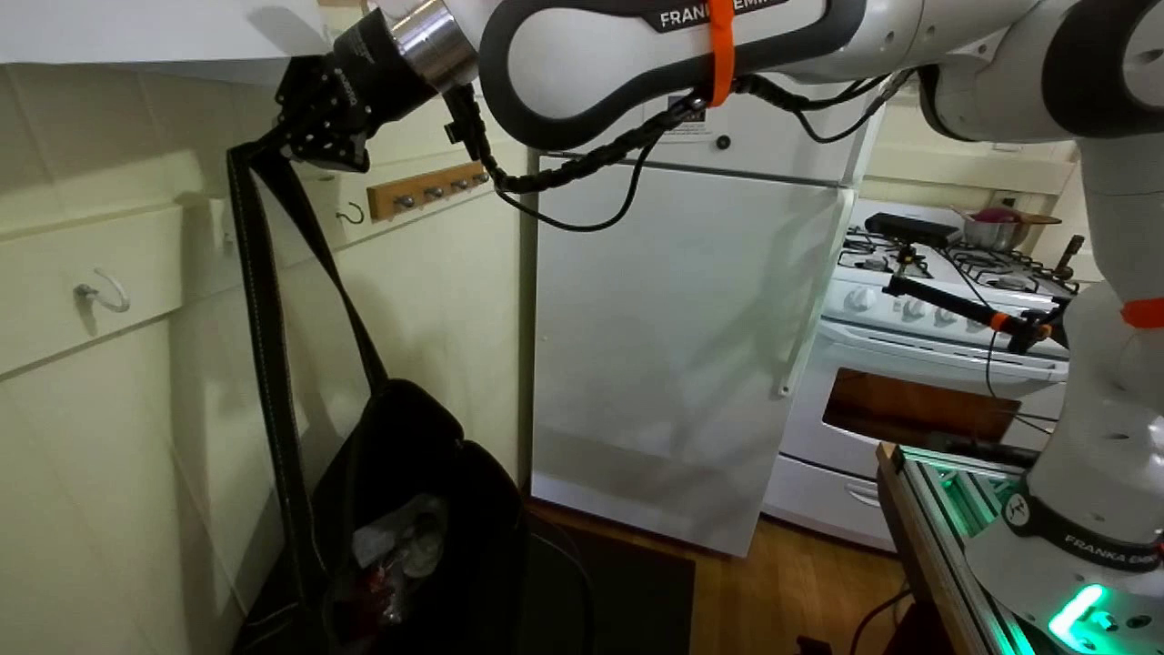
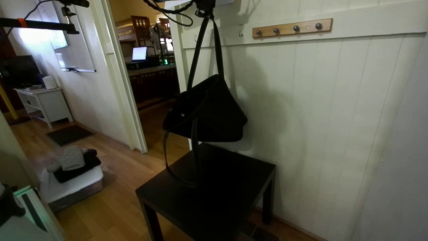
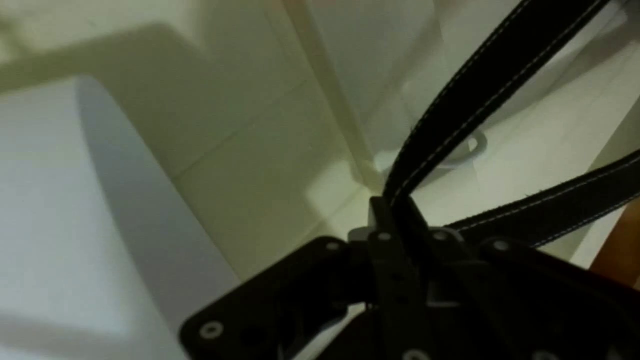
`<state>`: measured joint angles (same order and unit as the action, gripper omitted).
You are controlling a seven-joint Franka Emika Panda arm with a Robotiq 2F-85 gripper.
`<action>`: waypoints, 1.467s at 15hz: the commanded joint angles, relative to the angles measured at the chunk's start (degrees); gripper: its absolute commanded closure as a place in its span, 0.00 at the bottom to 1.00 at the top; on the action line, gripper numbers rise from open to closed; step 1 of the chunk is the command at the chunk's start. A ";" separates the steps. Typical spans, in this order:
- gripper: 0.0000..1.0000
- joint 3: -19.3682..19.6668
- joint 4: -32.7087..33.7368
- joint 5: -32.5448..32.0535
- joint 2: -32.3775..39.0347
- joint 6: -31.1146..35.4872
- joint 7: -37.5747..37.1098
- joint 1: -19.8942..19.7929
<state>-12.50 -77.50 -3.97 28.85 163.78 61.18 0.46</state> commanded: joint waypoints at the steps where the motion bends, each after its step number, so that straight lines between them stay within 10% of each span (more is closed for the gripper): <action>1: 0.98 6.64 -5.36 -5.97 -5.16 1.39 -8.66 3.52; 22: 0.98 -13.85 -5.81 5.99 -3.85 -0.01 5.66 -6.10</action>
<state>-23.72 -85.51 0.01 24.00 163.86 63.50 -3.86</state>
